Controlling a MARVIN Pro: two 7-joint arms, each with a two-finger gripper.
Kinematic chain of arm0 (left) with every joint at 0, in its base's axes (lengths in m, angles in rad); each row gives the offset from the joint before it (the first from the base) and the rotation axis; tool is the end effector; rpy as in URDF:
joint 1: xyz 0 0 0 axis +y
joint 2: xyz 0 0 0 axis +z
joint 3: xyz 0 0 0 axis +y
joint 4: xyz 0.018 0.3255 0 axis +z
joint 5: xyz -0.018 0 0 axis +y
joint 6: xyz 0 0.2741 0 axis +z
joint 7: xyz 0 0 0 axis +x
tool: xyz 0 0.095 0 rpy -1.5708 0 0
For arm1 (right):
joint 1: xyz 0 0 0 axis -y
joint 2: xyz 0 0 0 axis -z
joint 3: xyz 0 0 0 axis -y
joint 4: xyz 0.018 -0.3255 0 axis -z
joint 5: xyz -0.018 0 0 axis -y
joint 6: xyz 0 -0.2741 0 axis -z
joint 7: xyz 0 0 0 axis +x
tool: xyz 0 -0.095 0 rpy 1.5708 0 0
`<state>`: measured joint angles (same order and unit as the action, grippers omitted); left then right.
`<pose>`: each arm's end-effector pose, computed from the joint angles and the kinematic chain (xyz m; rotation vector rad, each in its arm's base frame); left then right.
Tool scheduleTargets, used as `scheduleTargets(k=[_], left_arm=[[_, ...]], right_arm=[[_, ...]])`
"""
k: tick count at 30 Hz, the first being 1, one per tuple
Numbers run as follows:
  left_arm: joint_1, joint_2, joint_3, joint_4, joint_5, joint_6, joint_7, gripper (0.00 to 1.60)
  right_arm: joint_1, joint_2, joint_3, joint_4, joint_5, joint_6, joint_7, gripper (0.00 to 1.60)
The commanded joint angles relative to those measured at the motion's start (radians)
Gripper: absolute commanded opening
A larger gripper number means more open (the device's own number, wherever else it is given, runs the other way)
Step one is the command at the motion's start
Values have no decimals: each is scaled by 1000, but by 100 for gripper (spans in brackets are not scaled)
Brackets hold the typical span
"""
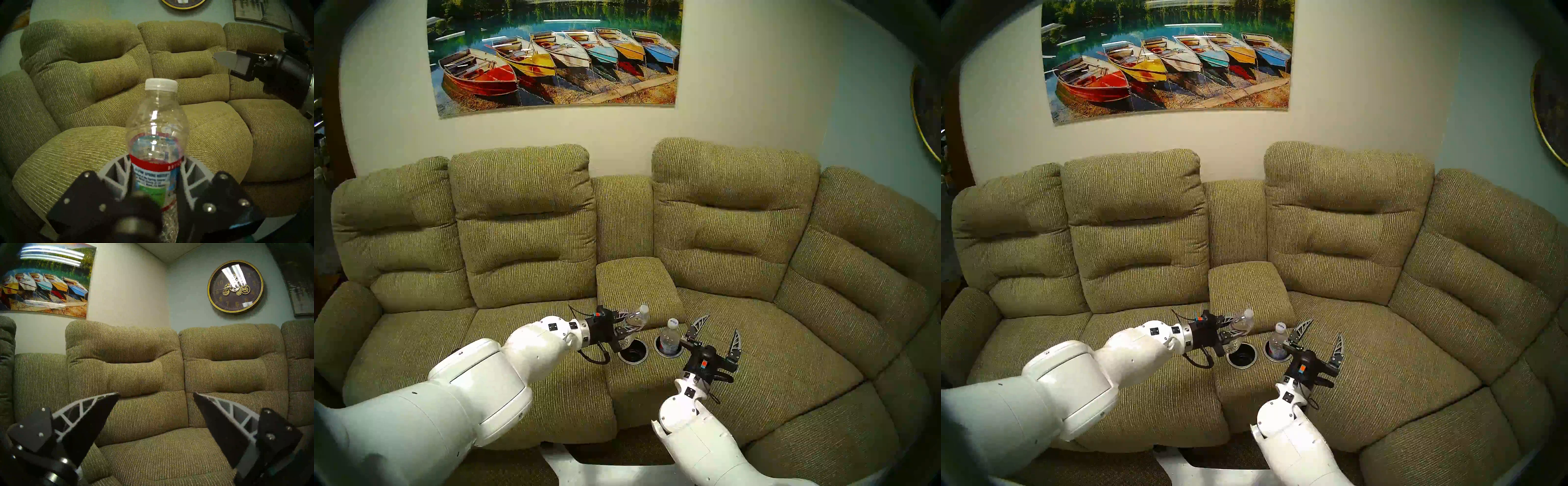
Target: Put bottles into cup holders
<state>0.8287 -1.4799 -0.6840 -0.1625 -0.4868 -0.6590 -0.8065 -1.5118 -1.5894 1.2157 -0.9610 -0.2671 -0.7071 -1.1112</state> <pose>0.4695 -0.0607 -0.4479 1.7614 -1.2026 1.4461 0.3223 0.0383 -0.4567 1.5893 -0.5127 2.1023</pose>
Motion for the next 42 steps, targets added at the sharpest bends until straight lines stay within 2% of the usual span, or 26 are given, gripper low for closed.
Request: scheduleTargets(k=[1, 20, 21, 22, 26, 28, 35, 42], left_arm=[[6, -30, -14, 2, -16, 10, 10, 0], [11, -49, -30, 9, -16, 24, 58, 0], [8, -51, -30, 8, -15, 25, 60, 8], [6, -51, -29, 7, -13, 25, 61, 24], [-2, -50, -30, 8, -14, 26, 66, 8], [-5, -50, -30, 8, -13, 26, 69, 12], [-9, -53, -32, 8, -14, 24, 75, 0], [-37, -43, -29, 2, -8, 29, 55, 0]], right_arm=[[6, 1, -3, -10, -3, -2, 2, 160], [6, 1, -5, -10, -6, 2, -5, 160], [6, 1, -5, -10, -6, 2, -5, 160], [6, 1, -5, -10, -6, 3, -6, 160], [6, 1, -5, -10, -7, 3, -6, 160], [6, 1, -6, -10, -7, 3, -6, 160], [6, 1, -6, -11, -9, 3, -7, 160], [6, 2, -8, -14, -10, 3, -7, 160]])
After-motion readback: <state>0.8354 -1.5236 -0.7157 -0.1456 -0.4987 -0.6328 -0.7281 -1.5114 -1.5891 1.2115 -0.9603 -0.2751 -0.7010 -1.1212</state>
